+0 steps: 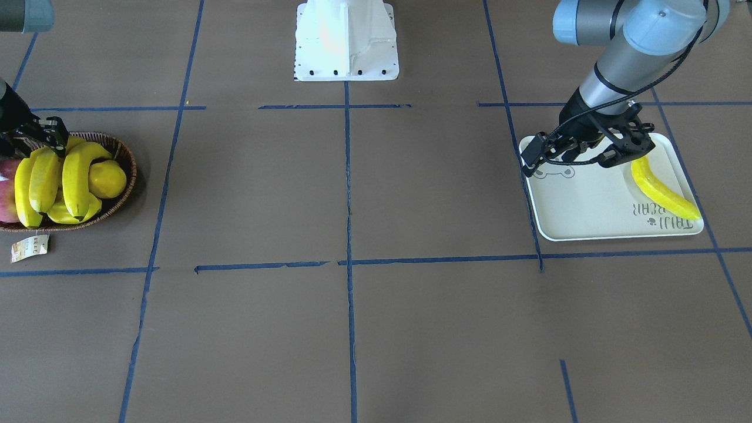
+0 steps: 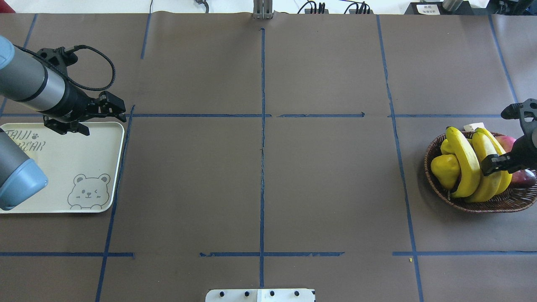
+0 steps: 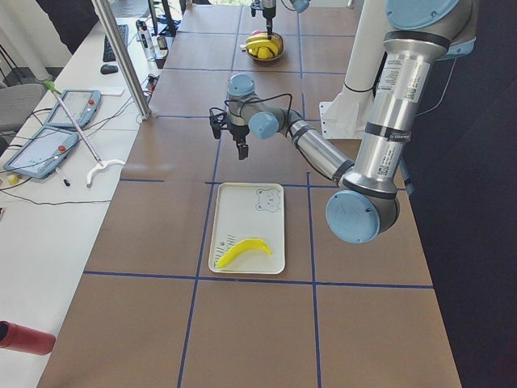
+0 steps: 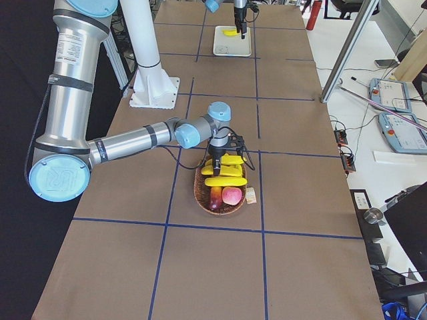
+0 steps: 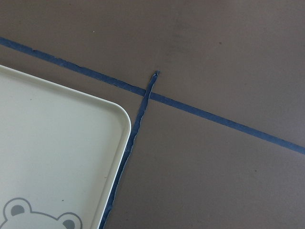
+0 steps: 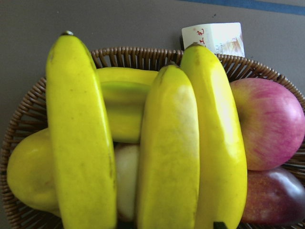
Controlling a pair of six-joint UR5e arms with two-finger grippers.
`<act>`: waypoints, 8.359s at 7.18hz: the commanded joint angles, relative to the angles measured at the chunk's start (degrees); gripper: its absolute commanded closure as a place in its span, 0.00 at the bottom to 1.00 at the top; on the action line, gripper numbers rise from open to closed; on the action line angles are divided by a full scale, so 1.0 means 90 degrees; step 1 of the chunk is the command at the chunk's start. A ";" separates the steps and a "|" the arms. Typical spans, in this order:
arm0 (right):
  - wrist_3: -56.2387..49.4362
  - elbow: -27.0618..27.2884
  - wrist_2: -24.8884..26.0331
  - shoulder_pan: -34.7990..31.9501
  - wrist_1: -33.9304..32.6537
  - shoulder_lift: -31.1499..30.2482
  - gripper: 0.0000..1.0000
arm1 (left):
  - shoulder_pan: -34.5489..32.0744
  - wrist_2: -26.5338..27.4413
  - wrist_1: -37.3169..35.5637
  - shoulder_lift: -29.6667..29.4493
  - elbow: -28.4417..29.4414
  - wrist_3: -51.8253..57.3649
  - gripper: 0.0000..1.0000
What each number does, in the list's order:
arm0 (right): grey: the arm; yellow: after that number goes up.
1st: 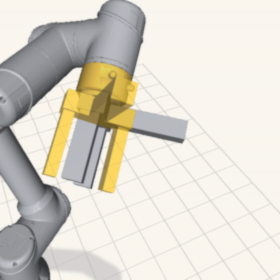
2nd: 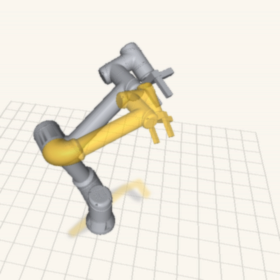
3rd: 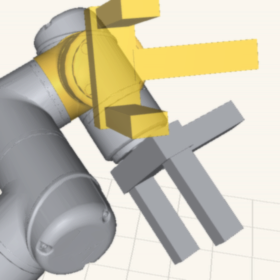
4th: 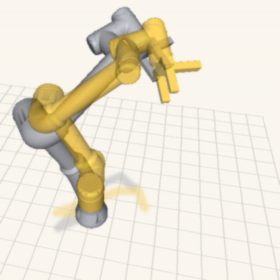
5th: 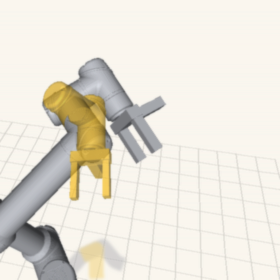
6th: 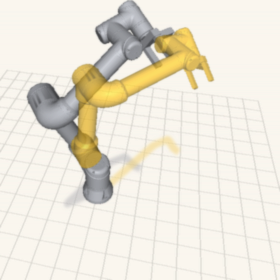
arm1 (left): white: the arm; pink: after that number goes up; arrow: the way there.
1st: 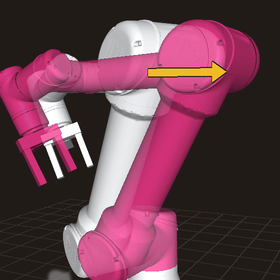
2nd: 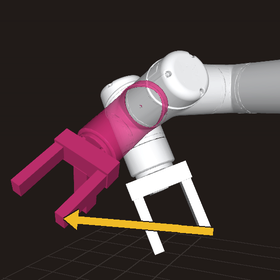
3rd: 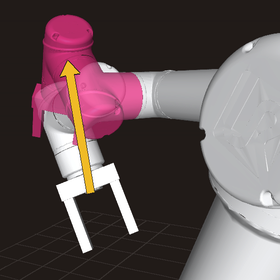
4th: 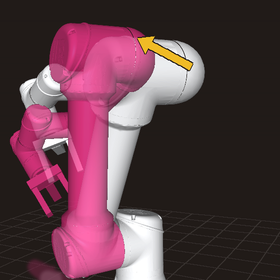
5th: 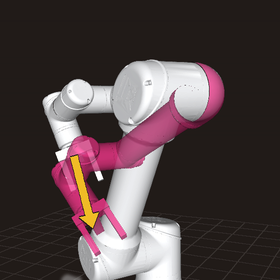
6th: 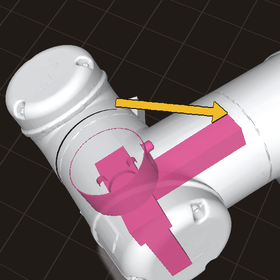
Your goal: Transfer all bananas from basket to plate
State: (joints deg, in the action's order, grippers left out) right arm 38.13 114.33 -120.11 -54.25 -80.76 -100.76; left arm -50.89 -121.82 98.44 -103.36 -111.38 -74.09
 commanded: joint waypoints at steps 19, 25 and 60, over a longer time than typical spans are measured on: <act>0.2529 0.1457 -0.0349 0.1305 -0.2218 0.4445 0.99 | 0.0622 -0.0088 0.4523 -0.1131 0.0771 -0.2395 0.00; 0.3195 0.0949 0.1168 0.2795 -0.2189 0.5414 0.99 | 0.1326 -0.0049 0.4531 -0.2577 0.1350 -0.2969 0.01; 0.0520 0.1353 0.0710 0.0813 0.0933 -0.0493 0.00 | 0.0469 0.0020 -0.0410 -0.1065 0.0383 -0.0547 0.00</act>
State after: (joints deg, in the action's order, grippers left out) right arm 42.96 130.54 -112.80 -46.87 -78.82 -103.12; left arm -47.24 -121.82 94.74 -111.89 -107.93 -78.37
